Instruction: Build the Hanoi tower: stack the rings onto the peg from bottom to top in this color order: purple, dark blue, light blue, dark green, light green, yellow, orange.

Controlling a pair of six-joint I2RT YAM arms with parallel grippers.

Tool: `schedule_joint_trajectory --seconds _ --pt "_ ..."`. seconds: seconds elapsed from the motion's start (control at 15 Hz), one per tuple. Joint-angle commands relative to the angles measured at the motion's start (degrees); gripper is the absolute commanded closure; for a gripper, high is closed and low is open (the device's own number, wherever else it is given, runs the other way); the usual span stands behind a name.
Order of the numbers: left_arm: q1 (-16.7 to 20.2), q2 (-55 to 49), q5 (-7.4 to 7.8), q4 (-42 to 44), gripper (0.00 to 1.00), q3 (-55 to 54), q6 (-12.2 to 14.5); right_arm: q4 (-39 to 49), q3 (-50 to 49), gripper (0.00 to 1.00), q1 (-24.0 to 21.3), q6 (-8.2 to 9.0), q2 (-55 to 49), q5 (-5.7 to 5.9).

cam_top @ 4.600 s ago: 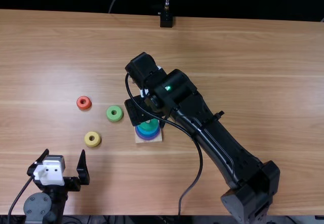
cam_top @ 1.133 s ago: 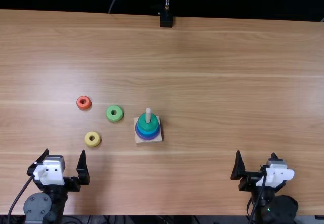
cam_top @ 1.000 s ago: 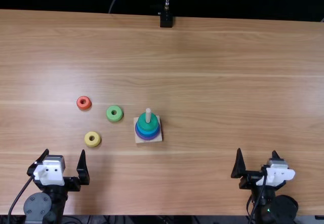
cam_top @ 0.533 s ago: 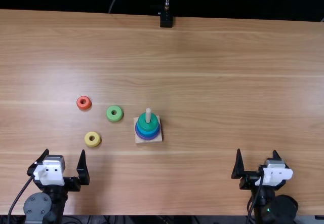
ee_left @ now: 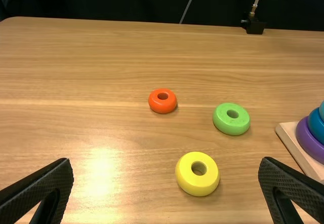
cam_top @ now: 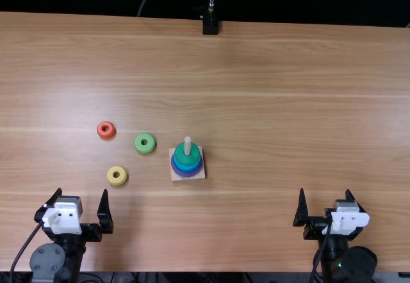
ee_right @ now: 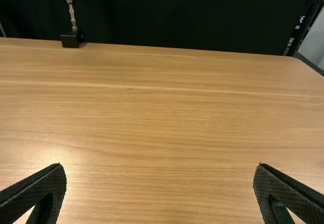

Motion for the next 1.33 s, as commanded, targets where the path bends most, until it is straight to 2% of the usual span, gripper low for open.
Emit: schedule_joint_trajectory --seconds 0.0,0.33,0.4,0.6,0.67,0.8,0.87,0.93,1.07,1.27 --pt "0.5 -0.7 0.21 -4.7 0.0 -5.8 0.7 -4.3 -3.9 0.0 -0.4 -0.27 -0.7 0.13" --pt "-0.2 -0.7 -0.11 -4.9 0.0 -5.8 0.8 -4.3 -3.9 0.0 -0.4 -0.27 -0.7 0.13" --pt "-0.9 -0.7 0.73 -4.4 0.0 -5.8 0.7 -4.3 -3.9 0.0 -0.4 -0.27 -0.7 0.13" --pt "-1.9 -0.7 0.84 -3.6 0.0 -0.9 0.4 -4.3 -3.9 0.0 -0.4 -0.27 -0.7 0.02" --pt "-0.9 3.3 1.68 -2.6 0.0 3.5 0.5 -4.3 -3.9 0.0 -0.4 -0.27 -0.7 0.02" --pt "2.7 11.7 5.59 -1.0 0.0 10.8 0.7 -4.3 -3.9 0.0 -0.4 -0.27 -0.7 0.02" --pt "2.9 16.9 6.53 -1.0 0.0 14.0 0.7 -4.3 -3.9 0.0 -0.4 -0.27 -0.7 0.02" --pt "2.9 21.5 6.53 -1.4 0.0 18.1 0.6 -4.3 -3.9 0.0 -0.4 -0.27 -0.7 0.13" --pt "2.9 30.9 5.59 -2.1 0.0 26.7 0.6 -4.3 -3.9 0.0 -0.4 -0.27 -0.7 0.13" --pt "3.3 44.2 8.01 -3.0 0.0 36.1 0.2 -4.3 -3.9 0.0 -0.4 -0.27 -0.7 0.02"
